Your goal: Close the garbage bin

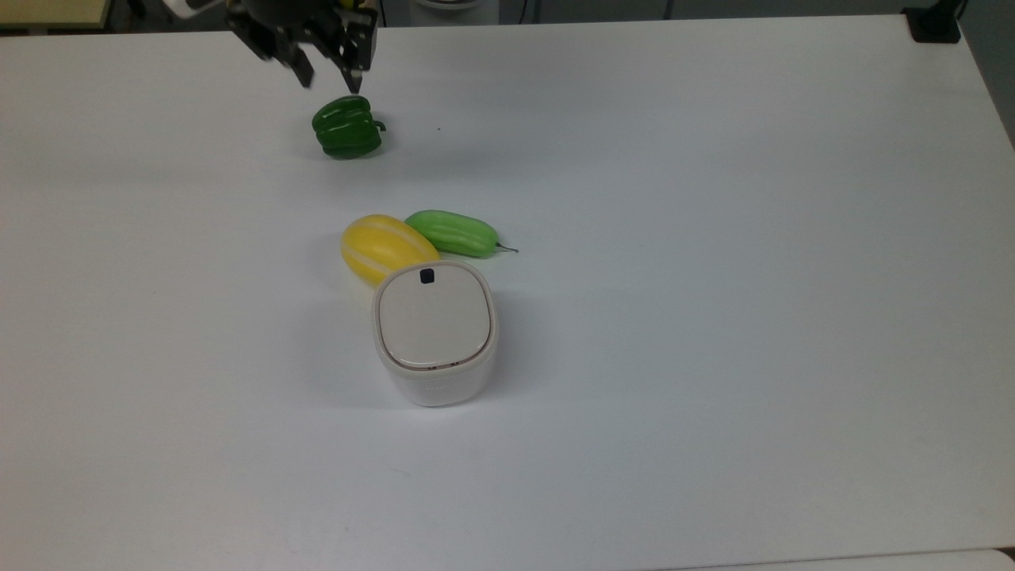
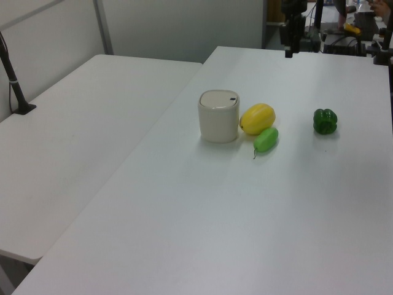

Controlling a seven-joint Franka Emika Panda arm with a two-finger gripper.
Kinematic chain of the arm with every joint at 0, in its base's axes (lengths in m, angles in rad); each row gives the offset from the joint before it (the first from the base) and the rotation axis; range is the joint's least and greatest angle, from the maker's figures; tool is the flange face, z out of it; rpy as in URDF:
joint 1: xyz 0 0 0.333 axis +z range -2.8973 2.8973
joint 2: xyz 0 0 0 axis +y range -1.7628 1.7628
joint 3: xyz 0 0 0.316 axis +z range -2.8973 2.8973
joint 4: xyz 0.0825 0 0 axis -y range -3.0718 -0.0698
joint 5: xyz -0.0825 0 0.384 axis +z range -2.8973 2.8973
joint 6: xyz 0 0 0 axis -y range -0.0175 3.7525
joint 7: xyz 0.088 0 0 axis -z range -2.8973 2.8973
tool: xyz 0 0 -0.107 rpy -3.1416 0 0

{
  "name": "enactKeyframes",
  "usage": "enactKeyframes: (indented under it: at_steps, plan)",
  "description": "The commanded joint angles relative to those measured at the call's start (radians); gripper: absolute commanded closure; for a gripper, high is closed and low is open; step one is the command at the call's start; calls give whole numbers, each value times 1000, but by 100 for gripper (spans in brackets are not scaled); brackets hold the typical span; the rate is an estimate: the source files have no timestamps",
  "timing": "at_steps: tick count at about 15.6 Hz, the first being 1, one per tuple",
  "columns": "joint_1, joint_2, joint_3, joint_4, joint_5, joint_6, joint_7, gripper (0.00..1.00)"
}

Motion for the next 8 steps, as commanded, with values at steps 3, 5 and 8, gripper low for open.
enactKeyframes:
  at_steps: [3, 5, 8]
  plan:
    - [40, -206, 9, -232, -98, -7, 4, 0]
    - [36, -229, 7, -252, -109, -10, -65, 0]
    - [19, -235, -8, -240, -99, -13, -148, 0]
